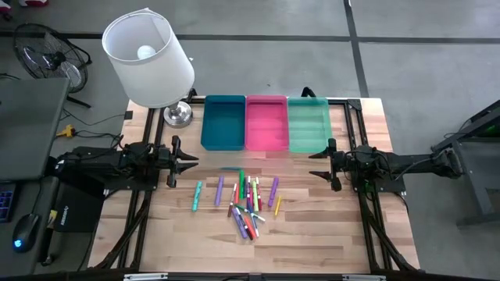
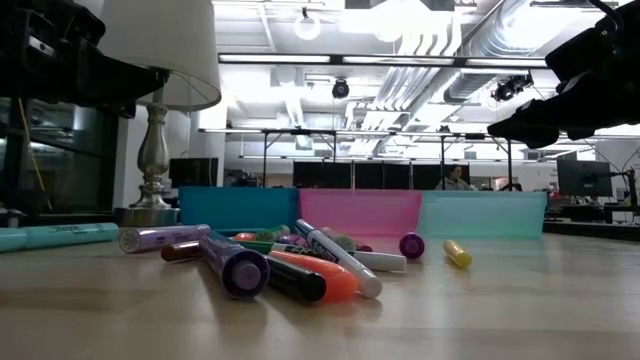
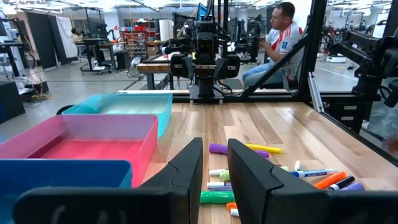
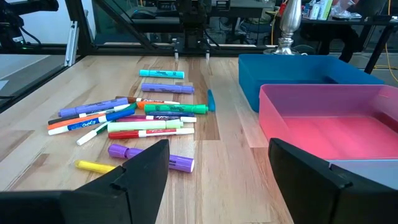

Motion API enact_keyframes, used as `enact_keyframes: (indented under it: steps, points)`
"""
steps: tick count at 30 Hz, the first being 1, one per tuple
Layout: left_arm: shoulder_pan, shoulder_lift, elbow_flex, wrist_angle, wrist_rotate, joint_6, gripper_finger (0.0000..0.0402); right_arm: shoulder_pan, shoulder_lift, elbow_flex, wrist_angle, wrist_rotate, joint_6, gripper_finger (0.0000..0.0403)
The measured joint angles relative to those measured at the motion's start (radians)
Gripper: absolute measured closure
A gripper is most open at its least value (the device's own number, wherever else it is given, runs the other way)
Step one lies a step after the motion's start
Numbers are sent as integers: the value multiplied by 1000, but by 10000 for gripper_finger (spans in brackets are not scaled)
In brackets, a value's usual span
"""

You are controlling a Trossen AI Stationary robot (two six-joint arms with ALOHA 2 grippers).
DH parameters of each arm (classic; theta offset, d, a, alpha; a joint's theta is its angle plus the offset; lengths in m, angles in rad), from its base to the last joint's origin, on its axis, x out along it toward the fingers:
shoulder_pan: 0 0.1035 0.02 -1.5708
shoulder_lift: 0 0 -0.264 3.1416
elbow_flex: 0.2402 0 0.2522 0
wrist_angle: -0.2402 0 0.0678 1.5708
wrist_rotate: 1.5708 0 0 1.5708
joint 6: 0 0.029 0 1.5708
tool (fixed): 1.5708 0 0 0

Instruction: Pick & Place Markers

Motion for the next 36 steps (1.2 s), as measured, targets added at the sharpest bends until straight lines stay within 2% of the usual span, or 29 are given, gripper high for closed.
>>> enact_keyframes:
  steps: [23,30,36]
  points:
    - [0,0,0,0,0,0,328,0,0,0,0,0,10,140]
    - [0,0,0,0,0,0,328,1,0,-1,27,-11,219,140]
    - [0,0,0,0,0,0,328,1,0,-1,48,-7,239,140]
